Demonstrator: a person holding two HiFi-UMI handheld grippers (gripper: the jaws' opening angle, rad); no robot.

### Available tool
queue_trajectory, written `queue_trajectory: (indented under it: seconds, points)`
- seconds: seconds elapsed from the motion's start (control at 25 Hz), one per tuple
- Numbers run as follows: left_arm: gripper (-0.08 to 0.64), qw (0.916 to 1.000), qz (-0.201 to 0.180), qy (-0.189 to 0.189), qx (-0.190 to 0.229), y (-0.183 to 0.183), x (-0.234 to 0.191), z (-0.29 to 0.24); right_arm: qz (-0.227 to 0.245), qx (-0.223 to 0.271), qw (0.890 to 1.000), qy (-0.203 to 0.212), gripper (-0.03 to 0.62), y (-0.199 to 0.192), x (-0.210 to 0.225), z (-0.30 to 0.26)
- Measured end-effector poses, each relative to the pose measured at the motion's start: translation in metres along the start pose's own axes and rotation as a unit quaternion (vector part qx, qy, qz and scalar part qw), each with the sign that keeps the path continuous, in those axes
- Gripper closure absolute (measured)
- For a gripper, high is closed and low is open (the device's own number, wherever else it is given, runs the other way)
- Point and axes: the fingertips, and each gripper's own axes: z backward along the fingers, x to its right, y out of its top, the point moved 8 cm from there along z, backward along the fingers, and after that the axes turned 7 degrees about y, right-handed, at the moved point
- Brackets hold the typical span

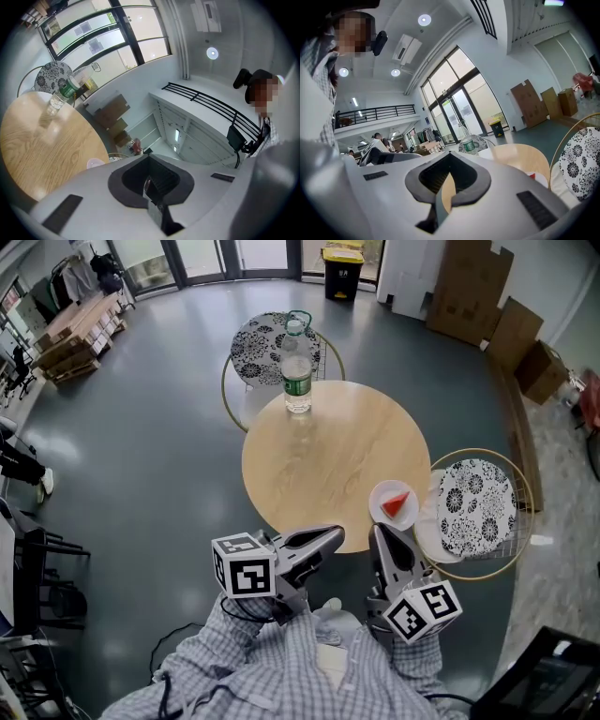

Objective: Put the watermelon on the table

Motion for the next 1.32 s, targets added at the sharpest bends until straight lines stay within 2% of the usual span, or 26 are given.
queue_trajectory:
  seconds: [1.32]
  points:
    - [0.554, 1.0000, 0.007, 0.001, -0.005, -0.0008, 0.0027, -0.0058, 0.004, -0.012, 1.000, -0.001, 0.584, 0.0014, 0.0019, 0.0033]
